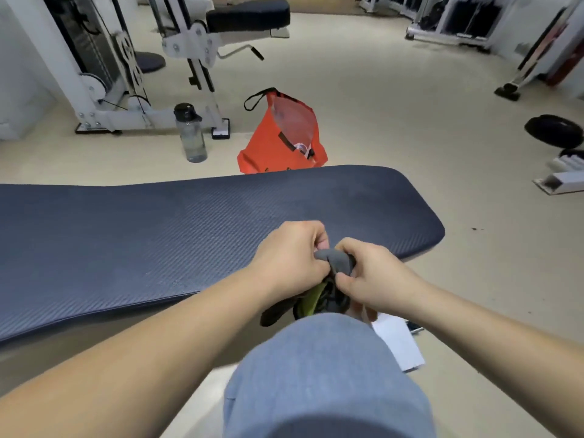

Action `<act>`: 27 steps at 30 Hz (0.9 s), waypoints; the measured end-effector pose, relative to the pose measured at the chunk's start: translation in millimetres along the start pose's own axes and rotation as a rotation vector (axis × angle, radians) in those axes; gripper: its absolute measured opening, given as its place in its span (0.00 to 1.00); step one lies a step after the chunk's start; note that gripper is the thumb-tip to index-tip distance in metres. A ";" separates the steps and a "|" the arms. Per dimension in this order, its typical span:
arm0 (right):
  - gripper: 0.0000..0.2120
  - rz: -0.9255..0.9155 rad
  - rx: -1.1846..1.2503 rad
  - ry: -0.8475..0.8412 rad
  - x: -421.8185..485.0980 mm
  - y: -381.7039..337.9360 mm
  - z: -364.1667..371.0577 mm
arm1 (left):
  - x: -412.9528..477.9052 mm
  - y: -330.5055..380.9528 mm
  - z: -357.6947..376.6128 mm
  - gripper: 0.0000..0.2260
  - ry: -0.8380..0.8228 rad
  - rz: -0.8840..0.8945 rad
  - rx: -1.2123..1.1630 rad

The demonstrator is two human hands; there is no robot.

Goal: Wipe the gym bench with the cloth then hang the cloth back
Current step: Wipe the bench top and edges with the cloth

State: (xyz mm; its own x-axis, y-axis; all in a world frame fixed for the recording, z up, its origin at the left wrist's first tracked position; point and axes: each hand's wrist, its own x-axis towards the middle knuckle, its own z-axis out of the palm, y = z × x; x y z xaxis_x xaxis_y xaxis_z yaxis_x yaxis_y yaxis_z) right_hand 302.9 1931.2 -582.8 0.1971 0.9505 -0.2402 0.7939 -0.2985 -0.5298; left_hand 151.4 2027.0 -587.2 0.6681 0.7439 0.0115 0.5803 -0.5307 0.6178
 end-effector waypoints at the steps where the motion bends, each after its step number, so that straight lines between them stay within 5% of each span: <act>1: 0.06 0.056 0.175 0.044 -4.8 11.3 -2.3 | 9.9 11.5 4.3 0.07 -0.050 0.040 -0.028; 7: 0.11 0.393 0.733 0.485 -7.3 89.5 10.6 | 48.4 31.8 5.9 0.22 -0.232 0.219 0.065; 14: 0.10 0.602 0.878 0.783 37.7 137.9 -36.2 | 92.7 24.7 6.6 0.18 -0.261 0.132 0.424; 20: 0.14 0.434 0.476 0.643 98.4 155.6 -88.6 | 115.9 12.7 10.7 0.13 -0.249 0.039 0.423; 23: 0.14 0.426 0.319 0.561 142.9 149.9 -99.2 | 116.2 4.4 12.3 0.05 -0.209 0.052 0.375; 27: 0.12 0.452 0.217 0.514 198.8 136.9 -106.0 | 120.9 -9.6 10.6 0.07 -0.179 0.082 0.280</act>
State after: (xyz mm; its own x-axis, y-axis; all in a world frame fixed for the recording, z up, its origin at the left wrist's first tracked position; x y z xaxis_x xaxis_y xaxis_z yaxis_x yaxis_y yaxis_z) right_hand 511.8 2088.5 -616.9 0.7677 0.6346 -0.0894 0.4489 -0.6321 -0.6317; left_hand 231.5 2117.7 -600.0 0.7747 0.6241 -0.1014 0.6100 -0.6954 0.3800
